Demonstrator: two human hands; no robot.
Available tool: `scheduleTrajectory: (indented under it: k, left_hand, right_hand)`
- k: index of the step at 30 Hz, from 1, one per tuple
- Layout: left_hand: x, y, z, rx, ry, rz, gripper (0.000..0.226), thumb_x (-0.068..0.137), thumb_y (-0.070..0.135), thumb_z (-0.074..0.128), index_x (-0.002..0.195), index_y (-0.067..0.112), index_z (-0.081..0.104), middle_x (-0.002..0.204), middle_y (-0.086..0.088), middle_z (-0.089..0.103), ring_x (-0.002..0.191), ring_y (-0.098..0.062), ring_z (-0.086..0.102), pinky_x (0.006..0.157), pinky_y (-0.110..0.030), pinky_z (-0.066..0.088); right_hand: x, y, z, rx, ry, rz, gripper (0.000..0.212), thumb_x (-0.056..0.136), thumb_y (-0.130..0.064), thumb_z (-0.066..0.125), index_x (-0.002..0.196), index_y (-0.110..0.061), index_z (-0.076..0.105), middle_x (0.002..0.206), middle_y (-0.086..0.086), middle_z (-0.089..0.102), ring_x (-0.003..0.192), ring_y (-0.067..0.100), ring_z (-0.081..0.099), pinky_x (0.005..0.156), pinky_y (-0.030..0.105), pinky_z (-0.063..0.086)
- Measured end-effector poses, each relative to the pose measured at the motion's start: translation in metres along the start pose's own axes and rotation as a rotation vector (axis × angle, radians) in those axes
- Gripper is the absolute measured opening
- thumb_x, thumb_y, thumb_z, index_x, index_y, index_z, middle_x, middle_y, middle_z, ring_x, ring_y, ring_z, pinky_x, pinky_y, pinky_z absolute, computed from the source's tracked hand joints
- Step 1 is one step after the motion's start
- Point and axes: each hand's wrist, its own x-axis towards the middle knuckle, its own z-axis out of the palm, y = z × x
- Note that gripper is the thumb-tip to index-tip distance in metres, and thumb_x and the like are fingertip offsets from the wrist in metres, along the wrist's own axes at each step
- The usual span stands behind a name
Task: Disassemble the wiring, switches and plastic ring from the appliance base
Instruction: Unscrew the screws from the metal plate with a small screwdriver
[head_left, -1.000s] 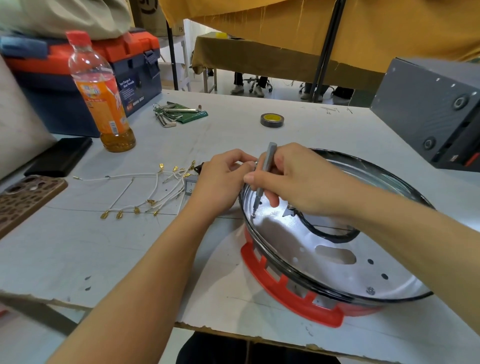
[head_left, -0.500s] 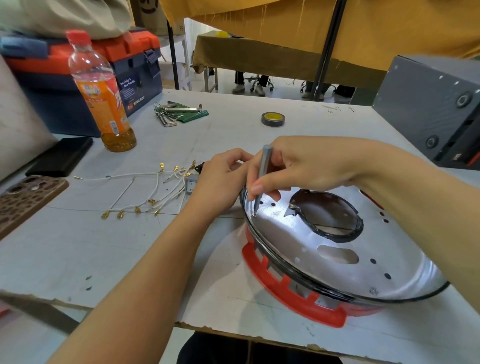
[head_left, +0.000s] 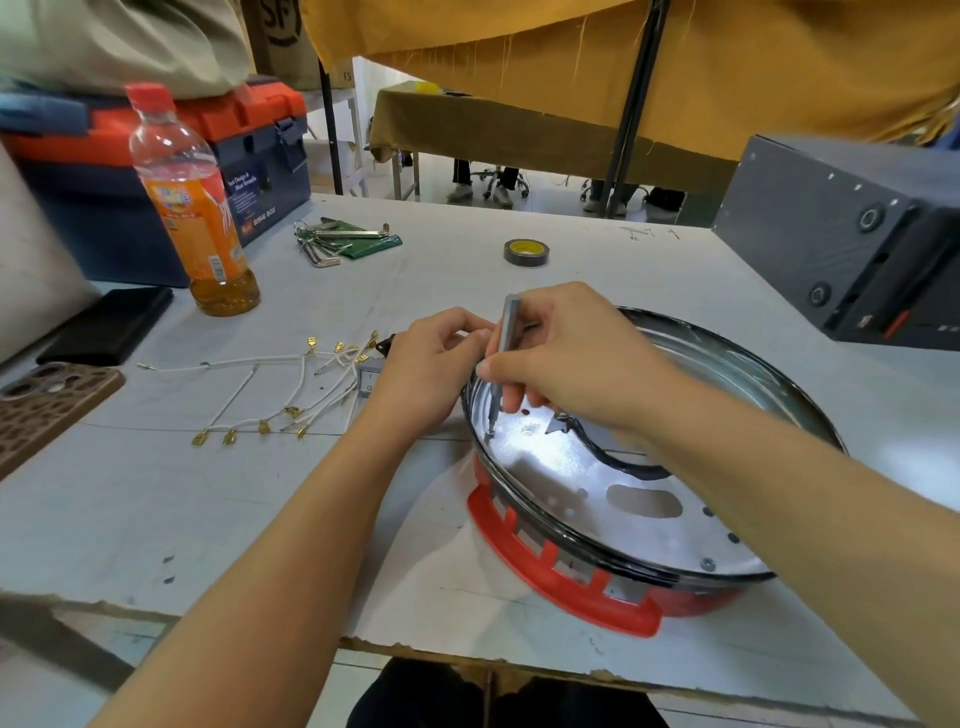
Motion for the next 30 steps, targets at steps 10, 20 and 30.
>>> scheduleTrajectory:
  k: [10, 20, 30]
  left_hand:
    - [0.000, 0.000, -0.001, 0.039, -0.003, 0.041, 0.038, 0.085, 0.004, 0.045, 0.060, 0.032, 0.052, 0.044, 0.015, 0.050, 0.043, 0.004, 0.042, 0.041, -0.008, 0.027]
    - [0.001, -0.001, -0.001, 0.000, -0.023, 0.040, 0.019, 0.091, 0.020, 0.052, 0.078, 0.027, 0.063, 0.062, 0.005, 0.060, 0.051, -0.001, 0.046, 0.049, -0.014, 0.035]
    - [0.003, -0.001, -0.001, 0.022, -0.027, 0.018, 0.015, 0.092, 0.017, 0.052, 0.087, 0.018, 0.067, 0.063, 0.002, 0.061, 0.050, -0.002, 0.046, 0.048, -0.014, 0.036]
  right_hand:
    - [-0.007, -0.016, 0.020, -0.348, 0.167, -0.034, 0.031, 0.095, -0.031, 0.050, 0.088, -0.002, 0.061, 0.083, 0.019, 0.067, 0.079, 0.037, 0.064, 0.075, 0.044, 0.055]
    - [-0.005, -0.007, 0.005, -0.153, 0.029, -0.013, 0.034, 0.099, -0.022, 0.046, 0.081, 0.000, 0.065, 0.051, 0.004, 0.061, 0.038, 0.002, 0.049, 0.040, 0.012, 0.039]
    - [-0.001, 0.004, -0.014, 0.006, -0.218, -0.109, 0.032, 0.099, -0.026, 0.045, 0.082, -0.007, 0.063, 0.050, 0.000, 0.058, 0.041, 0.005, 0.037, 0.046, 0.016, 0.036]
